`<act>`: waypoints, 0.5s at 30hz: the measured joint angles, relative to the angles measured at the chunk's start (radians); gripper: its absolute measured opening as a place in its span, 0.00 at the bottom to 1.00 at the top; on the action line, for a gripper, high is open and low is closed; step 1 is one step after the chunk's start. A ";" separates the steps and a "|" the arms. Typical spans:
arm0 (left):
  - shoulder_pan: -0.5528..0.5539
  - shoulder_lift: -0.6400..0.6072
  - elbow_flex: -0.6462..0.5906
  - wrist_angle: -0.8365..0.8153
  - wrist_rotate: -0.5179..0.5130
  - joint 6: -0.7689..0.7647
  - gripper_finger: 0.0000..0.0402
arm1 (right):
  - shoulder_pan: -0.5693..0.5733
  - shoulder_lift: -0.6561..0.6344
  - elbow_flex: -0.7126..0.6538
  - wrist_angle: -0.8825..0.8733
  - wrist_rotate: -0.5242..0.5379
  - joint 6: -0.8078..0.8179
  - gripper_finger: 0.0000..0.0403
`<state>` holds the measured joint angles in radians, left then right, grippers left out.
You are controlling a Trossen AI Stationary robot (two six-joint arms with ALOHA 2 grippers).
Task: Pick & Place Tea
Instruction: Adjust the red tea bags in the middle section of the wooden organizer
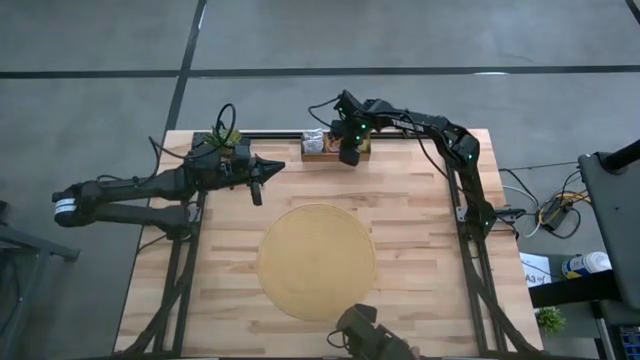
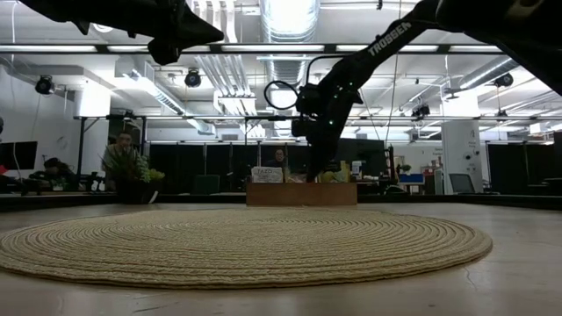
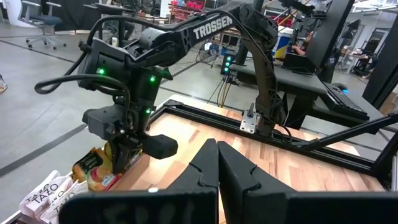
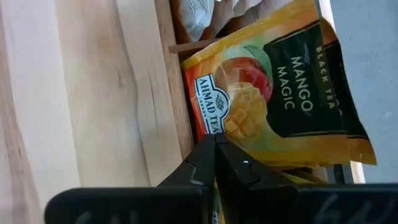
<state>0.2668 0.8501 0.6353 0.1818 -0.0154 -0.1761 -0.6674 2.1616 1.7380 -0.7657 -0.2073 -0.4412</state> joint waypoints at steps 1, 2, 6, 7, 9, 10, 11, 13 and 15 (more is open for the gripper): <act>0.000 0.000 0.000 0.000 0.000 0.000 0.00 | 0.000 0.000 -0.004 0.002 0.000 0.000 0.02; 0.000 0.000 0.000 0.000 0.000 0.000 0.00 | 0.000 0.000 -0.007 0.004 0.000 0.001 0.02; 0.000 0.000 0.000 0.000 0.000 0.000 0.00 | -0.001 0.000 -0.015 0.004 0.000 0.003 0.02; 0.000 0.000 0.000 0.000 0.000 0.000 0.00 | -0.001 0.000 -0.020 0.007 0.000 0.005 0.02; 0.000 0.000 0.000 0.000 0.000 0.000 0.00 | -0.001 0.000 -0.027 0.006 0.000 0.007 0.02; 0.000 0.000 0.000 0.000 0.000 0.000 0.00 | 0.000 0.000 -0.030 0.006 0.000 0.007 0.02; 0.000 0.000 0.000 0.000 -0.001 0.000 0.00 | 0.001 0.000 -0.030 0.006 0.000 0.007 0.02; 0.000 0.000 0.000 0.000 -0.001 0.000 0.00 | 0.002 0.000 -0.030 0.007 0.000 0.018 0.02; 0.000 0.000 0.000 0.000 -0.001 0.000 0.00 | 0.002 0.000 -0.026 0.006 -0.003 0.043 0.02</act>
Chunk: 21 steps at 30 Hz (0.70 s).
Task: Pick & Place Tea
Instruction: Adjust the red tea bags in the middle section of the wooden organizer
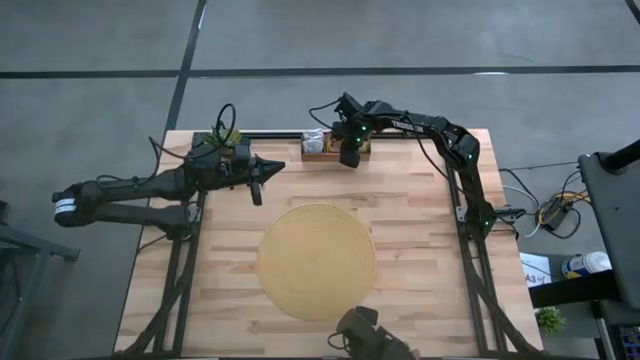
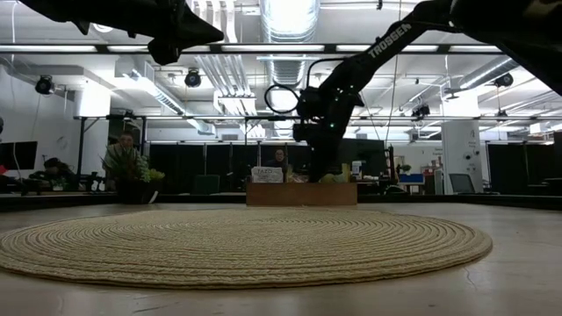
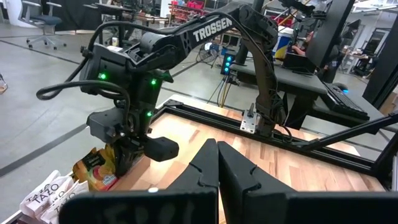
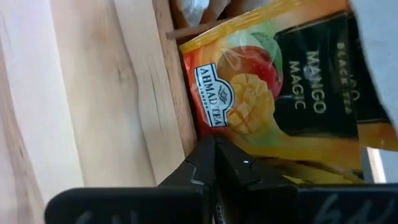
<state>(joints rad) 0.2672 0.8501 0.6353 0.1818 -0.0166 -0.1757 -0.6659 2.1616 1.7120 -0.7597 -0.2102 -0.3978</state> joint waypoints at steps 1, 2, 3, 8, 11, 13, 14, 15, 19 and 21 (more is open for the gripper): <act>0.000 0.000 0.000 0.000 0.000 0.000 0.00 | 0.000 0.000 0.005 0.000 -0.002 0.002 0.02; 0.000 0.000 0.000 0.000 0.000 0.000 0.00 | 0.000 0.000 0.011 -0.001 -0.005 0.003 0.02; 0.000 0.000 0.000 0.000 0.000 -0.001 0.00 | 0.000 -0.001 0.017 -0.001 -0.007 0.004 0.02; 0.000 0.000 0.000 0.000 0.000 -0.002 0.00 | 0.002 -0.001 0.039 -0.005 -0.024 0.005 0.02; 0.000 0.000 0.000 0.000 0.000 -0.002 0.00 | 0.003 -0.001 0.041 -0.005 -0.037 0.005 0.02; 0.000 0.000 0.000 0.000 0.000 -0.002 0.00 | 0.006 -0.001 0.041 -0.006 -0.038 0.005 0.02; 0.000 0.000 0.000 0.000 0.000 -0.002 0.00 | 0.007 -0.001 0.041 -0.006 -0.045 0.004 0.02; 0.000 0.000 0.000 0.000 0.000 -0.002 0.00 | 0.007 -0.001 0.041 -0.005 -0.058 0.002 0.02; 0.000 0.000 0.000 0.000 -0.001 -0.002 0.00 | 0.013 -0.001 0.041 0.013 -0.071 0.002 0.02; 0.000 0.000 0.000 0.000 -0.002 -0.003 0.00 | 0.015 -0.001 0.042 0.024 -0.071 0.003 0.02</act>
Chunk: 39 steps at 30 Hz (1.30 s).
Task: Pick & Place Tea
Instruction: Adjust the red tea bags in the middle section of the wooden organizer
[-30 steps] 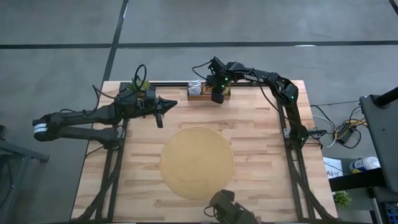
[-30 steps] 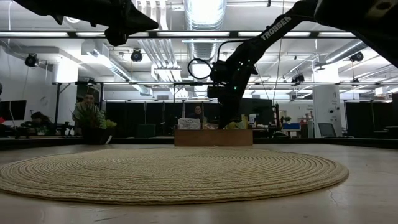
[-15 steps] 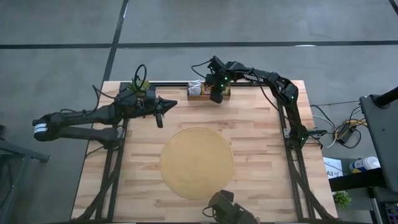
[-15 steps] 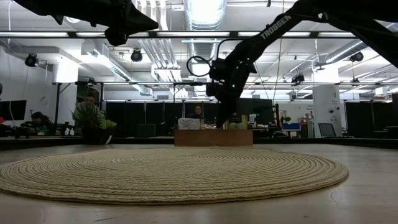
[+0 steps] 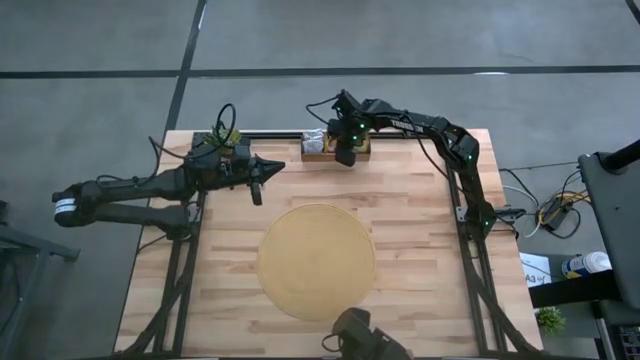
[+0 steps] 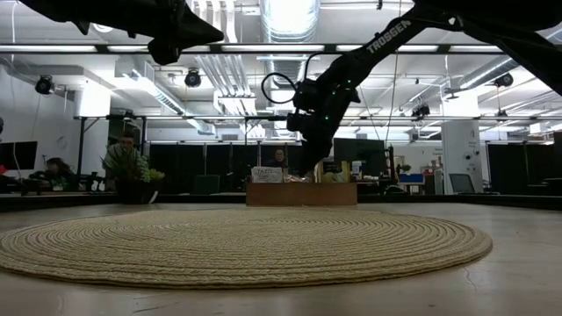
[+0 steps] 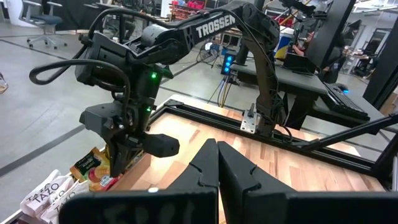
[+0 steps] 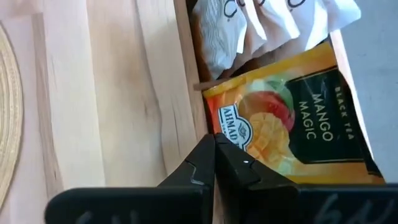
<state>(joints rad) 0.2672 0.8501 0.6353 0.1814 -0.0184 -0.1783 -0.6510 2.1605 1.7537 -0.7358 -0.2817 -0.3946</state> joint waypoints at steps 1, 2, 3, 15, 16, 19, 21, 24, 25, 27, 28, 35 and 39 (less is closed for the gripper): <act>0.000 0.000 0.000 0.000 0.000 0.000 0.00 | 0.001 0.000 0.000 0.003 0.000 0.001 0.02; 0.000 0.000 0.000 0.000 0.000 0.000 0.00 | 0.003 0.000 0.000 0.007 0.000 0.002 0.02; 0.000 0.000 0.000 0.000 -0.001 0.000 0.00 | 0.005 0.000 0.000 0.012 0.001 0.002 0.02; 0.000 0.000 0.000 0.000 -0.001 0.000 0.00 | 0.002 0.001 -0.003 0.039 0.054 0.002 0.02; 0.000 0.000 0.000 0.000 -0.001 0.000 0.00 | 0.003 0.004 -0.003 0.039 0.053 0.002 0.02; 0.000 0.000 0.000 0.000 -0.001 0.000 0.00 | 0.005 0.024 -0.003 0.038 0.053 0.008 0.02; 0.000 0.000 0.000 0.000 -0.001 0.000 0.00 | 0.005 0.045 -0.003 0.039 0.049 0.029 0.02; 0.000 0.000 0.000 0.000 -0.001 -0.004 0.00 | 0.005 0.063 -0.002 0.043 0.044 0.051 0.02; 0.000 0.000 0.000 0.000 -0.001 -0.007 0.00 | 0.005 0.066 -0.002 0.043 0.043 0.052 0.02; 0.000 0.000 0.000 0.000 -0.001 -0.011 0.00 | 0.005 0.069 -0.001 0.043 0.042 0.052 0.02; 0.000 0.000 0.000 0.000 -0.001 -0.011 0.00 | 0.005 0.069 -0.001 0.042 0.043 0.052 0.02; 0.000 0.000 0.000 0.000 -0.001 -0.012 0.00 | 0.005 0.066 -0.002 0.041 0.045 0.055 0.02; 0.000 0.000 0.000 0.000 -0.001 -0.010 0.00 | 0.006 0.047 -0.006 0.035 0.082 0.055 0.02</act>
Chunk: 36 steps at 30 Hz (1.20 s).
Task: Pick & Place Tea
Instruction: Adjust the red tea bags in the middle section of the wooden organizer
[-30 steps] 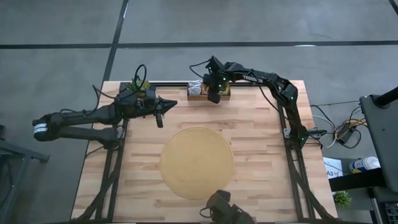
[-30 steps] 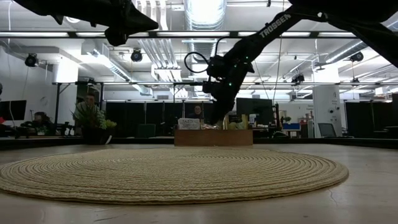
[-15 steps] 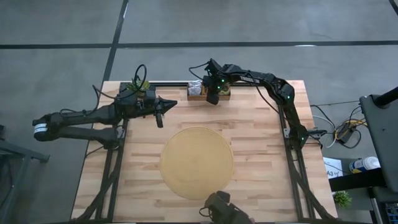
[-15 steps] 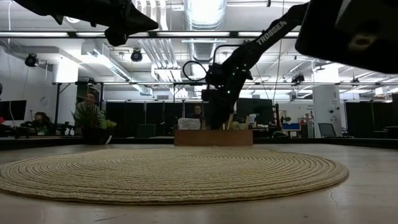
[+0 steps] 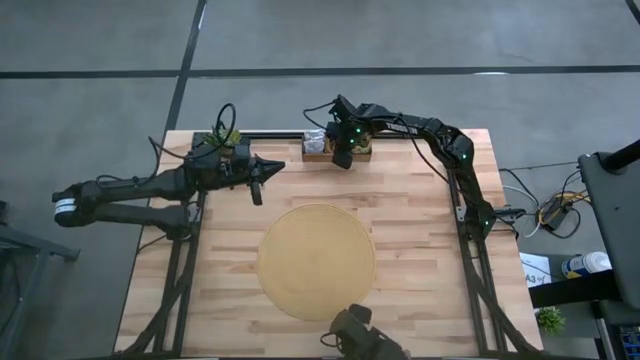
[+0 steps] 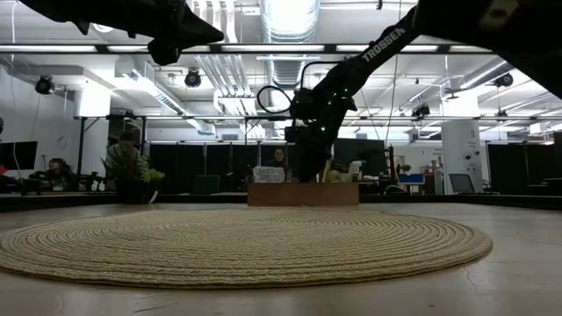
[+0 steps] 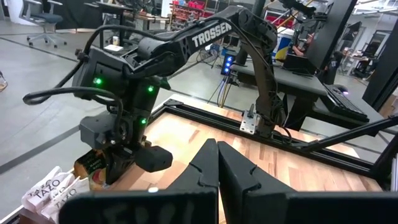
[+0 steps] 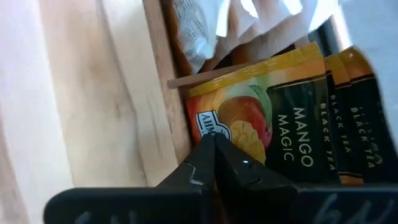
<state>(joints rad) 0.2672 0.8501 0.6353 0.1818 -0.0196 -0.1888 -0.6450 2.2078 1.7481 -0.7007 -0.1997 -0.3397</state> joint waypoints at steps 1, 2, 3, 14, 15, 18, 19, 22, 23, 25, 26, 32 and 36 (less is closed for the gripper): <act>0.000 0.000 0.000 0.000 0.000 0.001 0.00 | 0.000 -0.003 0.003 -0.001 0.020 0.000 0.02; 0.000 0.000 0.000 0.000 0.000 0.001 0.00 | 0.000 -0.006 0.010 -0.002 0.028 0.000 0.02; 0.000 0.000 0.000 0.000 0.000 0.001 0.00 | -0.001 -0.008 0.018 -0.005 0.031 0.000 0.02; 0.000 0.000 0.000 0.000 0.000 0.001 0.00 | -0.001 -0.013 0.130 -0.083 0.016 -0.012 0.02; 0.000 0.000 0.000 0.000 0.000 0.002 0.00 | -0.001 -0.013 0.143 -0.091 0.016 -0.015 0.02; 0.000 0.000 0.000 0.000 0.000 0.001 0.00 | -0.004 -0.013 0.192 -0.111 0.020 -0.058 0.02; 0.000 0.000 0.000 0.000 0.000 0.000 0.00 | -0.006 -0.013 0.207 -0.110 0.027 -0.068 0.02; 0.000 0.000 0.000 0.000 0.000 0.000 0.00 | -0.016 -0.014 0.240 -0.091 0.083 -0.044 0.02; 0.000 0.000 0.000 0.000 0.000 0.000 0.00 | -0.025 -0.014 0.245 -0.086 0.092 -0.028 0.02; 0.000 0.000 0.000 0.000 0.000 -0.001 0.00 | -0.048 -0.013 0.247 -0.080 0.096 -0.004 0.02; 0.000 0.000 0.000 0.000 0.000 -0.001 0.00 | -0.059 -0.013 0.243 -0.075 0.098 -0.003 0.02; 0.000 0.000 0.000 0.000 0.000 -0.002 0.00 | -0.118 -0.011 0.221 -0.070 0.098 0.000 0.02; 0.000 0.000 0.000 0.000 0.000 -0.002 0.00 | -0.147 -0.011 0.206 -0.036 0.092 0.000 0.02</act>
<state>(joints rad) 0.2672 0.8501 0.6353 0.1822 -0.0193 -0.1909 -0.7915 2.1963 1.9542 -0.7371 -0.1073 -0.3402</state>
